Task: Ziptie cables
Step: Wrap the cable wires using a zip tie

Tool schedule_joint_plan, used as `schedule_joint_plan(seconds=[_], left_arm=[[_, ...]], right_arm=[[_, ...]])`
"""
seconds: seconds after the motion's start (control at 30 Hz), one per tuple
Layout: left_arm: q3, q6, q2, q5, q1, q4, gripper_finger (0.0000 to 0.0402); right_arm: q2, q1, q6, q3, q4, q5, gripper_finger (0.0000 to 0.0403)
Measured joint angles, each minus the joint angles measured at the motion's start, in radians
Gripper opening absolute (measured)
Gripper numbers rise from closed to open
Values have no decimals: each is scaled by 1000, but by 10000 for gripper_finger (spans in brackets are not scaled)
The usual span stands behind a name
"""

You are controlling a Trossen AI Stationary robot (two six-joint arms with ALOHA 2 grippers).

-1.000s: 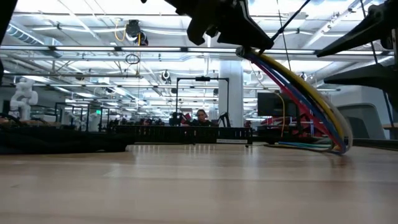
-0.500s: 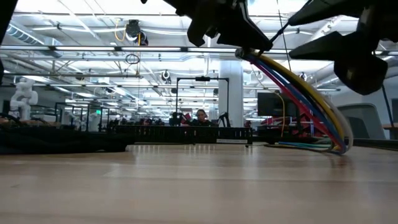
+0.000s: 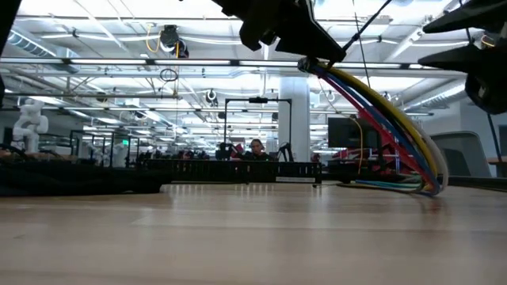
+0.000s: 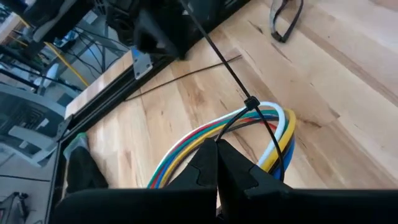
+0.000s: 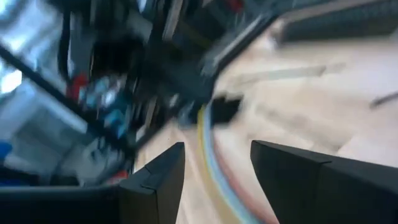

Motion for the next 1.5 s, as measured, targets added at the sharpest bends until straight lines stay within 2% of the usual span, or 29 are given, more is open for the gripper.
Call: schedule_joint_plan(seconds=[0.07, 0.1, 0.27, 0.37, 0.5, 0.6, 0.67, 0.83, 1.13, 1.3, 1.5], left_arm=[[0, 0, 0, -18, 0, -1, 0], [0, 0, 0, -22, 0, -1, 0], [0, 1, 0, -34, 0, 9, 0], [0, 4, 0, -35, 5, 13, 0], [0, 0, 0, -37, 13, 13, 0], [0, 0, 0, -37, 16, 15, 0], [0, 0, -1, -37, 19, 18, 0], [0, 0, -1, -37, 26, 18, 0], [0, -1, -2, -37, 26, 18, 0], [0, -1, -2, -39, 28, 17, 0], [0, -1, -2, -41, 27, 12, 0]], right_arm=[[-43, 3, -77, -38, 83, 77, 170], [-54, -10, -111, -47, 112, 80, 165], [-15, -95, -152, -40, 162, -5, 151], [24, -124, -184, -35, 250, -14, 151], [93, -140, -227, -29, 400, -78, 152], [149, -144, -311, 15, 464, -88, 152], [176, -155, -356, 54, 466, -94, 153], [241, -171, -335, 90, 433, -115, 153], [246, -184, -362, 91, 476, -129, 153], [246, -169, -233, 91, 356, -142, 153], [245, -184, -173, 91, 335, -185, 153]])
